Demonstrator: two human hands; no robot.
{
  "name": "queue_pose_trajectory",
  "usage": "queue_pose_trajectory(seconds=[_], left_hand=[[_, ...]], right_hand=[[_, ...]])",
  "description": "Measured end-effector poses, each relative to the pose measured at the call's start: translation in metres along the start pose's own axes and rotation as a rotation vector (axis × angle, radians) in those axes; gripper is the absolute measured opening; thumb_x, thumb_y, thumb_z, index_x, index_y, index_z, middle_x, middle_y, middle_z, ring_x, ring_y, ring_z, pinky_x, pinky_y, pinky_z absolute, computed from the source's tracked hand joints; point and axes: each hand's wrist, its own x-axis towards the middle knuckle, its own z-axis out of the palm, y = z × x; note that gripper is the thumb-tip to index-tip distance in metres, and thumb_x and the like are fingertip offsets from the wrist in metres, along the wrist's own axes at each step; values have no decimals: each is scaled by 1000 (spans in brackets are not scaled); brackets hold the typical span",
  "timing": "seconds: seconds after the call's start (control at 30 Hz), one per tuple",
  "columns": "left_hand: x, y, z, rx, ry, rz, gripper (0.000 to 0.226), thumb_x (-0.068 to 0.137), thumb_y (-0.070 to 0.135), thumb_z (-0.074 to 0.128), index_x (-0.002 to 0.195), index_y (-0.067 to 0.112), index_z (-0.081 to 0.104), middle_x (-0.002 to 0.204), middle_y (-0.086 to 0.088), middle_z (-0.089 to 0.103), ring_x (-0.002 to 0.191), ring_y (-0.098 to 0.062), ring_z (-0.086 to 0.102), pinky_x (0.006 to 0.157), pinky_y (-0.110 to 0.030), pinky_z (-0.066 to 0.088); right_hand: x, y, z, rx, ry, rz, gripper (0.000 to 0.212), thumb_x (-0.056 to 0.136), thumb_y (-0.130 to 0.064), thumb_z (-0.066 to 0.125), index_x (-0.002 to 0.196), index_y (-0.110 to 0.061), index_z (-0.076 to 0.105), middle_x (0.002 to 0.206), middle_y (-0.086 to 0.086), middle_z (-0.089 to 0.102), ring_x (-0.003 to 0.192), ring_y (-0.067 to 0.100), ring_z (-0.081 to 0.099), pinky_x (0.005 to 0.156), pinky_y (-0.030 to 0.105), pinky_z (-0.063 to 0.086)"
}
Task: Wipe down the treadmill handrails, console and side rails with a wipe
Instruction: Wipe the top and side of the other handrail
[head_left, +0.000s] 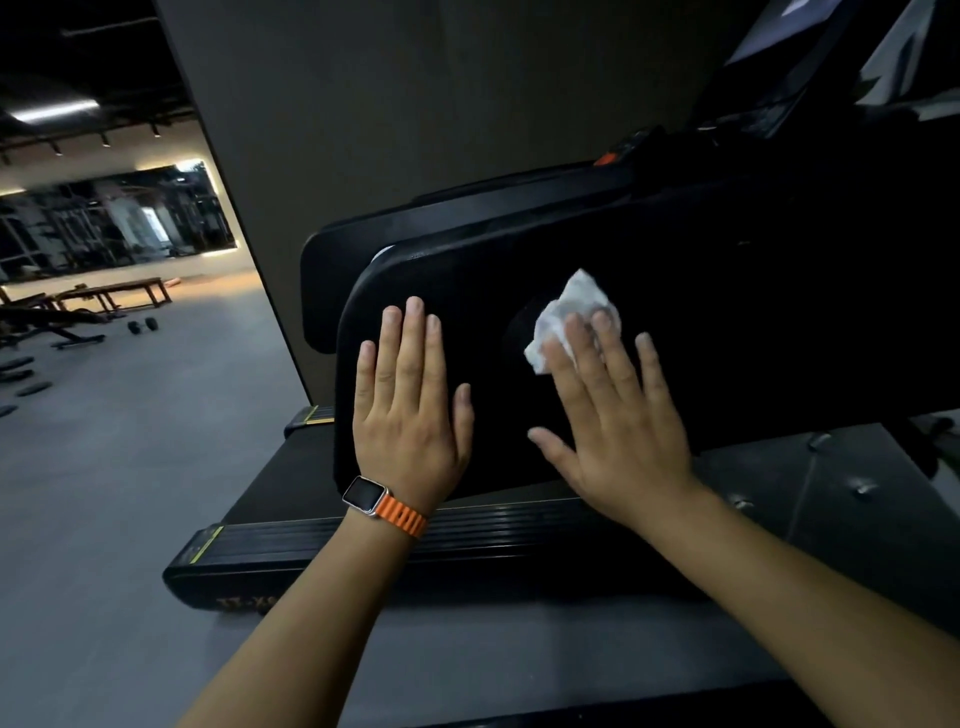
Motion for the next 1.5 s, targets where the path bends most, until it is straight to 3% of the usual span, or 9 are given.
queue_pose_trajectory(seconds=[0.13,0.2,0.43,0.67,0.93,1.07,1.2,1.33,1.5], left_hand=[[0,0,0,-2,4,-2,61,105,30,43,157,-2,32,166,-19,25,156,-34,19,126,-52,18],[0,1,1,2,8,-6,61,106,30,42,157,-1,32,166,-19,24,157,-33,18,127,-51,17],[-1,3,0,3,-2,-18,61,106,31,39,157,-2,31,166,-20,24,156,-34,18,127,-53,16],[0,8,-1,-9,-25,-45,62,106,30,39,157,-2,29,167,-20,22,157,-34,14,127,-53,13],[1,10,-2,-22,-33,-51,62,105,29,39,157,-4,29,166,-22,21,157,-36,14,126,-57,15],[2,13,-3,-45,-39,-73,64,104,29,42,157,-4,29,167,-22,20,158,-35,12,127,-56,13],[2,16,-4,-47,-53,-78,64,103,27,42,158,-3,28,167,-22,19,158,-34,10,127,-56,11],[8,20,-4,-56,-60,-53,65,102,25,45,158,-3,29,168,-21,19,158,-33,10,127,-56,11],[34,34,-2,-83,-46,31,63,101,25,41,157,-2,31,167,-20,22,158,-33,14,127,-55,12]], right_hand=[[-74,7,17,-63,-79,-140,89,102,-59,49,167,-9,15,175,12,8,161,31,9,130,54,9],[-80,15,19,-87,-72,-141,86,103,-59,48,167,-12,16,175,9,8,161,29,9,130,54,9],[18,3,-9,75,18,123,83,108,-62,29,167,-8,8,173,15,2,161,33,4,129,57,9],[-92,6,21,-35,-89,-31,89,102,-60,45,167,-11,9,175,10,4,162,30,7,129,55,9],[32,10,-14,124,36,187,82,108,-64,28,167,-8,13,174,12,5,161,34,6,129,59,9],[-39,1,13,26,-18,109,88,106,-63,40,167,-7,9,175,15,-2,161,35,3,129,58,8],[-99,0,31,-40,-78,59,90,103,-61,46,167,-8,12,175,14,5,161,34,8,129,58,12],[-66,7,15,13,-50,70,81,108,-59,36,166,-7,13,175,15,6,161,35,8,129,58,11],[17,24,-19,174,35,266,81,109,-60,31,166,-5,14,173,15,1,161,36,3,130,55,8]])
